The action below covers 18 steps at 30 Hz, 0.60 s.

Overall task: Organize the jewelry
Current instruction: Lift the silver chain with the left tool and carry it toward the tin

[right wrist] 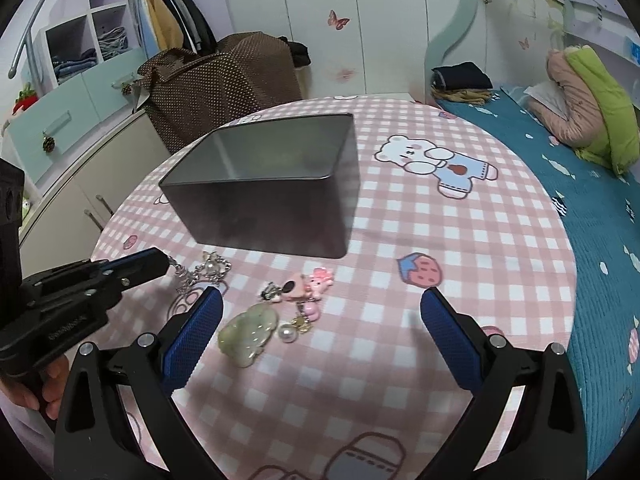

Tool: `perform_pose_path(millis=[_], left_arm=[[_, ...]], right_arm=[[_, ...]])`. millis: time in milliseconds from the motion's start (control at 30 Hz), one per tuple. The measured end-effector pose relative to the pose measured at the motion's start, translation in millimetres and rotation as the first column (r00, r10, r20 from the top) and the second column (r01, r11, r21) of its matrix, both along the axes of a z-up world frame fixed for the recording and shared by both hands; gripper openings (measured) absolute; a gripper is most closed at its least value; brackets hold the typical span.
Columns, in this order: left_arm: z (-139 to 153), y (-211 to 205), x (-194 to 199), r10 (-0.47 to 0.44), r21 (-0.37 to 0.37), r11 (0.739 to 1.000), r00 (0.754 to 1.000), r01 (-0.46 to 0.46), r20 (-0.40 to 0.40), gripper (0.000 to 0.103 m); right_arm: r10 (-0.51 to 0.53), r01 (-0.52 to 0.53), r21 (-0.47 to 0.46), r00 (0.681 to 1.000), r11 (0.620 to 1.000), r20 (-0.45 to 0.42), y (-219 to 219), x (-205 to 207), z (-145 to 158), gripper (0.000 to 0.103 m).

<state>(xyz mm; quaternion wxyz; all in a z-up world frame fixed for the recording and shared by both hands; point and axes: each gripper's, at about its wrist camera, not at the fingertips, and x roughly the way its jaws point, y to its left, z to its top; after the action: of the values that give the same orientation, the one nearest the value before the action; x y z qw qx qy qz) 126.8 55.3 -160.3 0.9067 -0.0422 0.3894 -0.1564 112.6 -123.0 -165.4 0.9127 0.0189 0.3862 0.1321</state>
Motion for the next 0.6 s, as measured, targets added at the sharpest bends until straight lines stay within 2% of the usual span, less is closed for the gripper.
perform_pose_path(millis=[67,300,600], left_arm=[[-0.5,1.2,-2.0,0.010,-0.023,1.000,1.000,-0.010,-0.001,0.003],[33.4,19.0,-14.5,0.059,-0.099,0.994,0.992,-0.048,0.109,0.003],[70.7,32.7,-28.7,0.091,-0.135,0.989,0.973,-0.063,0.212,0.003]], right_arm=[[0.001,-0.001,-0.002,1.000,1.000,0.002,0.9,-0.8,0.5,0.095],[-0.006,0.006,0.003,1.000,1.000,0.012,2.3,0.4,4.4,0.095],[0.096,-0.095,-0.009,0.995,0.995,0.017,34.6,1.8,2.6,0.095]])
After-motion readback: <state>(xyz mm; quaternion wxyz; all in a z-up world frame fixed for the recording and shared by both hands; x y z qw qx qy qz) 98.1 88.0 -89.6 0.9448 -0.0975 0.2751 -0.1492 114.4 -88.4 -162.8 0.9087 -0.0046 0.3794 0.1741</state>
